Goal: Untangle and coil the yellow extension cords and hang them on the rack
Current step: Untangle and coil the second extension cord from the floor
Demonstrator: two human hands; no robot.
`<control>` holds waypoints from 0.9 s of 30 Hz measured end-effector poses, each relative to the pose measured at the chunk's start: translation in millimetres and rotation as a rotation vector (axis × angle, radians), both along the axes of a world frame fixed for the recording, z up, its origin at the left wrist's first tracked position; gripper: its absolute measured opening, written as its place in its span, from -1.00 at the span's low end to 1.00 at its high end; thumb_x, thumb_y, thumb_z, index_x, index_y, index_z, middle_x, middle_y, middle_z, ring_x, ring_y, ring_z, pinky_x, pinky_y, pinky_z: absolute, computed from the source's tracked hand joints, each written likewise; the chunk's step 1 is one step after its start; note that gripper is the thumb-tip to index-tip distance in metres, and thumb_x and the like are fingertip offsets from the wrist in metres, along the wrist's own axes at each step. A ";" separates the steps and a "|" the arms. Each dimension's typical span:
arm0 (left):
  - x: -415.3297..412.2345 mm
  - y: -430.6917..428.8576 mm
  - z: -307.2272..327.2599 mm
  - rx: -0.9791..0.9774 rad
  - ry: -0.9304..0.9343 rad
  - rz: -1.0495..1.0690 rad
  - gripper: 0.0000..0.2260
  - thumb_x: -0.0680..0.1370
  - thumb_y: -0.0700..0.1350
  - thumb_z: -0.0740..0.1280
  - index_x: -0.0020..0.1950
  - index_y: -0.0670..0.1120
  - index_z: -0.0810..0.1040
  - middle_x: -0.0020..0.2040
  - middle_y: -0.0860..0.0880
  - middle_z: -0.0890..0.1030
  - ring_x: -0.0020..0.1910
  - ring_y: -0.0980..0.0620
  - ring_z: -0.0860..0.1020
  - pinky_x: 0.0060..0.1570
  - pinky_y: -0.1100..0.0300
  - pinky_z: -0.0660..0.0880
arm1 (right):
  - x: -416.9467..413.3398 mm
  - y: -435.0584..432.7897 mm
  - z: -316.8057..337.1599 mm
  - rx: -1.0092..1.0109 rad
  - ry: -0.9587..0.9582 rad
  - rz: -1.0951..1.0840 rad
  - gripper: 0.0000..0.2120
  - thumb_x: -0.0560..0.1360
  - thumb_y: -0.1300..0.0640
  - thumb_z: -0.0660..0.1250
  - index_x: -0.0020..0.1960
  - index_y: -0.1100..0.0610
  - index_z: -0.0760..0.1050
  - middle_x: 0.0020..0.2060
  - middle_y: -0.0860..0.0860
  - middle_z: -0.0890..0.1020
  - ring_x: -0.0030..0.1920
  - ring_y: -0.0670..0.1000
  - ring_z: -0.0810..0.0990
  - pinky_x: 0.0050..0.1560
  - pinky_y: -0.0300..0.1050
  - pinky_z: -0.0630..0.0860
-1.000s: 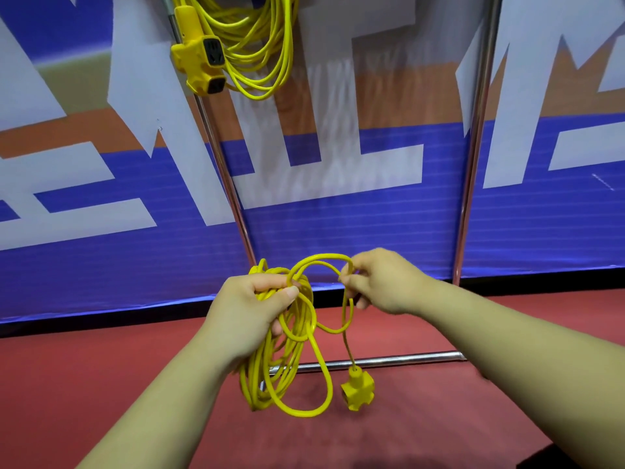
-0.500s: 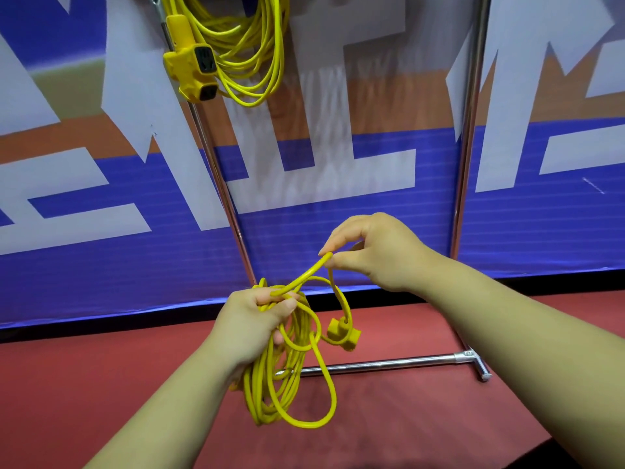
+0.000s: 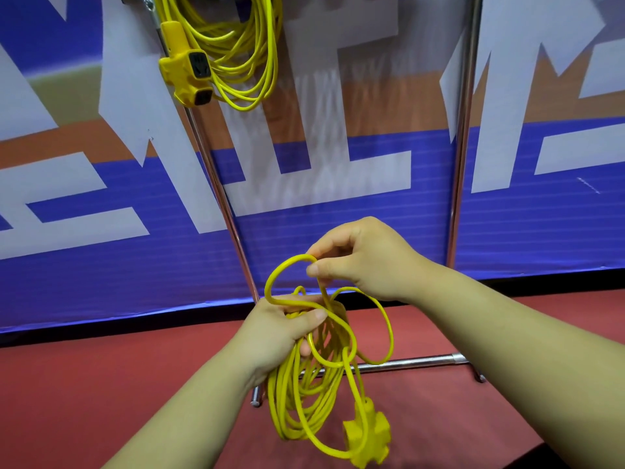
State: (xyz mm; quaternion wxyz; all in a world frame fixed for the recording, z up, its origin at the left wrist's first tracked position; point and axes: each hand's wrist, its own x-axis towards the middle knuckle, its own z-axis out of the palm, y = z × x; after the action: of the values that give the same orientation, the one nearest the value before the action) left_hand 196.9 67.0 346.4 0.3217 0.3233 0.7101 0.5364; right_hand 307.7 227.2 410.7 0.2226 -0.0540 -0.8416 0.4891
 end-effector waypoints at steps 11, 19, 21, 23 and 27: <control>0.3 -3.3 10.1 0.068 0.034 -0.053 -0.91 0.58 -0.18 0.41 -0.01 -0.17 0.68 -0.44 -0.15 0.48 -0.52 -0.01 0.45 -0.45 0.21 0.44 | 8.8 5.8 -4.0 -0.390 0.003 0.038 -0.80 0.43 0.34 0.47 -0.01 0.12 0.58 -0.08 0.10 0.68 -0.16 0.06 0.71 -0.05 -0.10 0.62; -14.1 -15.5 24.5 0.175 0.041 -0.081 -0.82 0.54 -0.11 0.46 0.10 -0.14 0.68 -0.42 -0.20 0.47 -0.48 -0.05 0.46 -0.41 0.17 0.45 | 3.4 17.2 -67.6 0.181 -0.509 0.063 -0.86 0.49 0.19 0.39 -0.17 -0.02 0.65 -0.27 -0.07 0.68 -0.25 -0.03 0.62 -0.12 -0.12 0.58; -13.4 -16.8 27.2 0.188 0.032 -0.093 -0.87 0.56 -0.14 0.40 0.06 -0.11 0.69 -0.41 -0.19 0.45 -0.48 -0.04 0.45 -0.41 0.17 0.46 | 1.1 13.4 -71.2 0.141 -0.519 0.104 -0.87 0.48 0.24 0.39 -0.12 0.02 0.64 -0.33 -0.07 0.64 -0.34 -0.07 0.58 -0.20 -0.15 0.57; -12.4 -18.1 28.9 0.192 0.025 -0.103 -0.91 0.57 -0.15 0.38 -0.05 -0.07 0.69 -0.39 -0.19 0.45 -0.48 -0.03 0.44 -0.40 0.16 0.46 | -2.4 12.9 -74.4 0.133 -0.488 0.065 -0.89 0.44 0.27 0.41 -0.06 0.13 0.61 -0.33 -0.05 0.64 -0.36 -0.07 0.58 -0.18 -0.04 0.61; -14.8 -21.8 27.0 0.219 -0.036 -0.033 -0.79 0.50 -0.13 0.42 0.10 -0.12 0.69 -0.29 -0.24 0.47 -0.50 -0.02 0.46 -0.46 0.19 0.47 | -8.6 6.0 -85.9 0.036 -0.440 0.032 -0.87 0.41 0.25 0.44 -0.06 0.11 0.63 -0.46 -0.06 0.58 -0.44 0.00 0.53 -0.26 0.02 0.60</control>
State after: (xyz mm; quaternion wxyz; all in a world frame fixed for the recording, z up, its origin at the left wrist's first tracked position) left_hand 182.0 45.2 373.5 0.3059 0.3586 0.6358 0.6112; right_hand 299.0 233.2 324.8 0.0266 -0.1421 -0.8793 0.4538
